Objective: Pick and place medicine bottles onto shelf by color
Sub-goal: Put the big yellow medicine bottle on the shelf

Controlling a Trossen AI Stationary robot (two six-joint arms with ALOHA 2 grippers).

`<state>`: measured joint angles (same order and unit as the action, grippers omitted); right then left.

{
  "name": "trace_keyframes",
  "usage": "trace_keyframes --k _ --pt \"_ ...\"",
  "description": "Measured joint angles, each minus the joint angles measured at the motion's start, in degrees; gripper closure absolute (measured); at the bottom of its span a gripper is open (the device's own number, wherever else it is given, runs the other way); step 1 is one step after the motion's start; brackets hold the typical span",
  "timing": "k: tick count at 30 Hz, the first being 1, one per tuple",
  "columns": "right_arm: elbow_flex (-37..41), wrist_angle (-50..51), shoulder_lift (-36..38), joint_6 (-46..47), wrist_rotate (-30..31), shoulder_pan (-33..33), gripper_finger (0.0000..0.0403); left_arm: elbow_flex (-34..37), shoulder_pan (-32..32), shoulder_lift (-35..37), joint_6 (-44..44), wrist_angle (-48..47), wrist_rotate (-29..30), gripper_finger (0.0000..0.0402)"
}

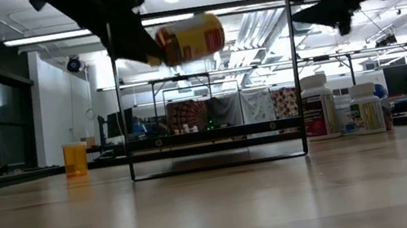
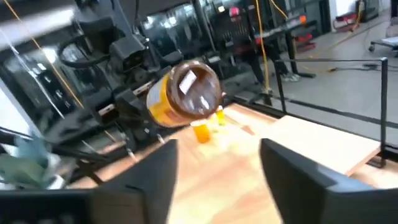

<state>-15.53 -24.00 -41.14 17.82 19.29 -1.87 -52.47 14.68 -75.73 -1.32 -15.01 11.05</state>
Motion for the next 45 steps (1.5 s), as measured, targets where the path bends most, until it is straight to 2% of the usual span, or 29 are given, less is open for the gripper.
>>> trace_keyframes --k 5,9,12,17,21,25,29,36,42,45 --pt "-9.8 6.0 -11.3 -3.8 -5.5 -4.4 0.0107 0.0 0.0 -4.3 6.4 2.6 0.3 0.0189" --pt "-18.6 11.3 -18.6 -7.2 -13.8 -6.7 0.0101 0.0 0.0 -5.5 11.0 2.4 0.2 0.0188" --pt "-24.8 17.5 -23.1 -9.4 -15.5 -6.9 0.0100 0.0 -0.1 -5.5 11.8 2.5 0.3 0.0188" --pt "-33.8 26.5 -28.3 -12.1 -15.5 -6.8 0.0100 -0.9 -0.6 -4.6 12.0 0.6 2.8 0.0188" --pt "-41.8 37.5 -31.0 -12.7 -15.1 -6.0 0.0100 -3.8 -0.6 -4.7 12.1 -8.6 3.2 0.0188" --pt "-48.5 46.4 -34.3 -17.7 -10.1 -4.0 0.0100 -8.4 -0.6 -4.7 12.0 -17.7 3.9 0.0188" --pt "-52.8 48.2 -38.8 -24.4 -7.2 -2.8 0.0100 -15.3 0.1 -5.3 12.0 -25.7 4.5 0.0188" --pt "-59.9 54.7 -47.9 -27.2 -6.3 -2.8 0.0100 -25.8 0.8 -10.3 11.0 -41.8 4.4 0.0188" --pt "-64.3 54.9 -52.6 -28.7 -3.9 -2.8 0.0100 -27.5 0.7 -15.1 11.6 -43.9 0.9 0.0188" --pt "-64.5 55.1 -53.9 -29.9 -2.8 -2.6 0.0100 -27.5 0.6 -16.9 12.5 -43.7 1.1 0.0188"
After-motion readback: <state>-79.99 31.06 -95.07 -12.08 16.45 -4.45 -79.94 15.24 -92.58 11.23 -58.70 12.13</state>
